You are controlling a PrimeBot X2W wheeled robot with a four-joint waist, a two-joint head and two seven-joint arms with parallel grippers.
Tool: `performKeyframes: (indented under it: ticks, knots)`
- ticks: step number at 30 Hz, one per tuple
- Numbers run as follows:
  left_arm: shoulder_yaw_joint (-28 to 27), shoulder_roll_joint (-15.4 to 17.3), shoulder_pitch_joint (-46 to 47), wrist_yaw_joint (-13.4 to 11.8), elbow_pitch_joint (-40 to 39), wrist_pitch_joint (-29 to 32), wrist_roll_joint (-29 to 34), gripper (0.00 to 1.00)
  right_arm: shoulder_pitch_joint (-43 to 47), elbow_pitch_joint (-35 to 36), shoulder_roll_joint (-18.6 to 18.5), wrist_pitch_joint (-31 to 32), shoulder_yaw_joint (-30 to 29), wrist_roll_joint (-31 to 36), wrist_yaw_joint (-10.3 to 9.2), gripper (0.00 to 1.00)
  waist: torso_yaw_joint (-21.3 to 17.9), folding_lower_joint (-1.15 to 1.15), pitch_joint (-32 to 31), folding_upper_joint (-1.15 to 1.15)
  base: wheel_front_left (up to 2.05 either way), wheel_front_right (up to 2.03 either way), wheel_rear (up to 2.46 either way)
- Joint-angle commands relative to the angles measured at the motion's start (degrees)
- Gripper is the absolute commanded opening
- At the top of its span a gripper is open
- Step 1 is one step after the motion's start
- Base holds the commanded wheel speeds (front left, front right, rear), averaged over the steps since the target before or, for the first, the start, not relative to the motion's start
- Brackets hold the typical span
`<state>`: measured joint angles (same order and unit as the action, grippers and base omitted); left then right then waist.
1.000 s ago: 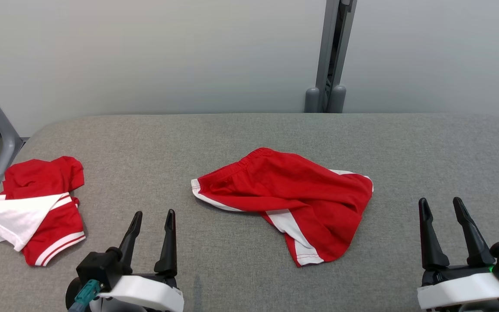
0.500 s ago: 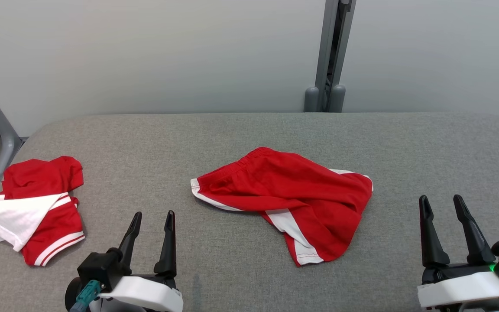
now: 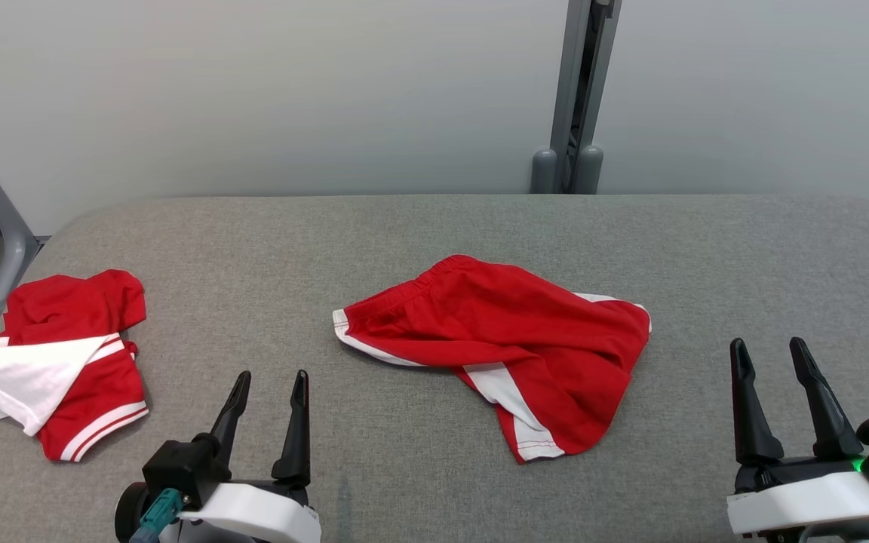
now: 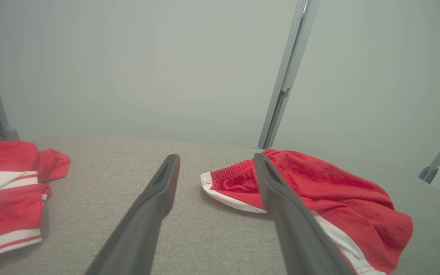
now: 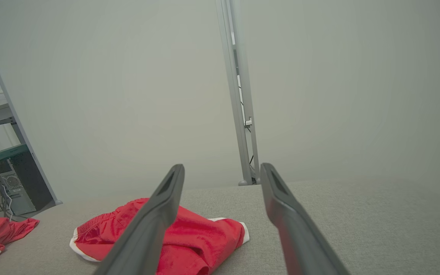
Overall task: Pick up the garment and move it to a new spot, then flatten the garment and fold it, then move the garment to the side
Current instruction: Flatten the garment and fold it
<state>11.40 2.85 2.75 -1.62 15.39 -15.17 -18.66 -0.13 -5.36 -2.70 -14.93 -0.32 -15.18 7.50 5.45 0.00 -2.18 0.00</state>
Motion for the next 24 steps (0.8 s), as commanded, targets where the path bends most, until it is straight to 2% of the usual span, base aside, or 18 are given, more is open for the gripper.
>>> performKeyframes:
  ticks: [1,10,19,24]
  knots:
    - [-0.2,0.1,-0.6,0.1,0.1,-0.1,0.4,1.00,-0.4,0.3,-0.4,-0.3,-0.2,-0.2,-0.01,1.00,0.1,0.00,0.1,0.00,0.00,0.00,0.00]
    - [0.9,0.1,0.0,0.1,0.8,-0.1,0.1,1.00,-0.1,-0.5,-0.3,-0.3,0.0,-0.6,-0.01,1.00,0.8,0.00,0.9,0.00,0.00,0.00,0.00]
    - [2.7,0.1,2.8,0.6,0.7,-0.1,0.1,1.00,-7.1,-11.5,-0.4,1.6,-2.9,-0.8,-0.01,1.00,3.0,0.00,6.7,0.00,0.00,0.00,0.00]
    - [3.7,0.1,5.3,0.9,0.5,-0.1,-0.6,1.00,-15.8,-19.2,-0.3,6.2,-4.9,-2.4,-0.01,1.00,5.1,0.00,11.4,0.00,0.00,0.00,0.00]
